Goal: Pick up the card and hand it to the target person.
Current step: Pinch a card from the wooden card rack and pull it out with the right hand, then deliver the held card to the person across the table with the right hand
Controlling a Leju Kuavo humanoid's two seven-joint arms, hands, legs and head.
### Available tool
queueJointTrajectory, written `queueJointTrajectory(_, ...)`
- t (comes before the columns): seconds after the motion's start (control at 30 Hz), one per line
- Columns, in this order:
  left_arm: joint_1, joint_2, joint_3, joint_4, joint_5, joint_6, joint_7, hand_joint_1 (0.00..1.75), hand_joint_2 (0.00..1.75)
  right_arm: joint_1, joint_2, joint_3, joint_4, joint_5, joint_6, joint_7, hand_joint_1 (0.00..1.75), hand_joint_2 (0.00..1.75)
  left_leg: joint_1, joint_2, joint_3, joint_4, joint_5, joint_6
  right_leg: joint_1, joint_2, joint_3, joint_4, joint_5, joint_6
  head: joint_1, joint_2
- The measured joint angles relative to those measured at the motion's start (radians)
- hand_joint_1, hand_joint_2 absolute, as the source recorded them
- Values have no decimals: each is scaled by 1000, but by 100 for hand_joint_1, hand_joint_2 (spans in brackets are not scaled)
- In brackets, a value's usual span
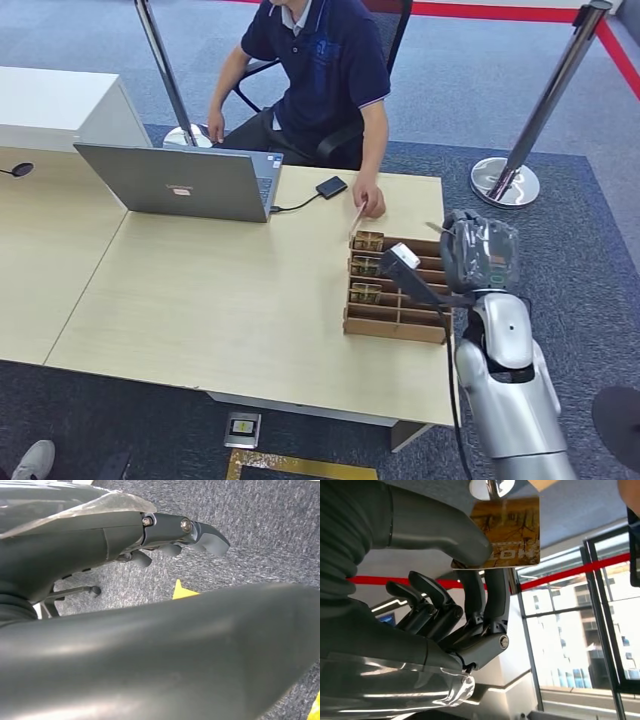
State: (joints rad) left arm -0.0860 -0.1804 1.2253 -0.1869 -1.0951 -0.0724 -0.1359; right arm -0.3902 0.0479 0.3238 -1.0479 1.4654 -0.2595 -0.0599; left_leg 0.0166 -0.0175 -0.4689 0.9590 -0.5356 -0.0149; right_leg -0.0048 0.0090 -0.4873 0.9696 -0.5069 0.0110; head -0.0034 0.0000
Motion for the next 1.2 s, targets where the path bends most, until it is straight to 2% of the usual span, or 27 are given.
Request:
queueJointTrajectory(0.17, -1, 0, 0, 0, -11, -2, -6, 0, 0, 4, -10, 28, -107, -29, 7, -26, 175, 175, 0, 0, 0, 0, 0, 0, 0, 0, 0, 0, 0, 0, 0, 0)
queueJointTrajectory(0.37, -4, 0, -1, 1, -27, -3, -9, 0, 0, -49, -4, 60, -73, -38, -46, -58, 175, 175, 0, 0, 0, 0, 1, 0, 0, 0, 0, 0, 0, 0, 0, 0)
queueJointTrajectory(0.6, -17, 0, -6, 2, -47, -16, -2, 0, 0, -176, 28, 125, 112, 11, -149, -102, 175, 175, 0, 0, 0, 0, 1, 0, 0, 0, 0, 1, 1, 0, 0, 0)
queueJointTrajectory(0.87, -25, 0, -11, 4, -53, -20, 4, 0, 0, -352, 71, 210, 389, 34, -175, -103, 175, 175, 0, 0, 0, 0, 2, 0, 0, 0, 0, 1, 2, 0, 0, 0)
queueJointTrajectory(1.2, -26, 1, -11, 6, -54, -17, 20, 0, 0, -402, 85, 243, 562, 33, -188, -80, 175, 175, 0, 0, -1, 1, 2, 0, 0, 0, 0, 0, 2, 0, 0, 0)
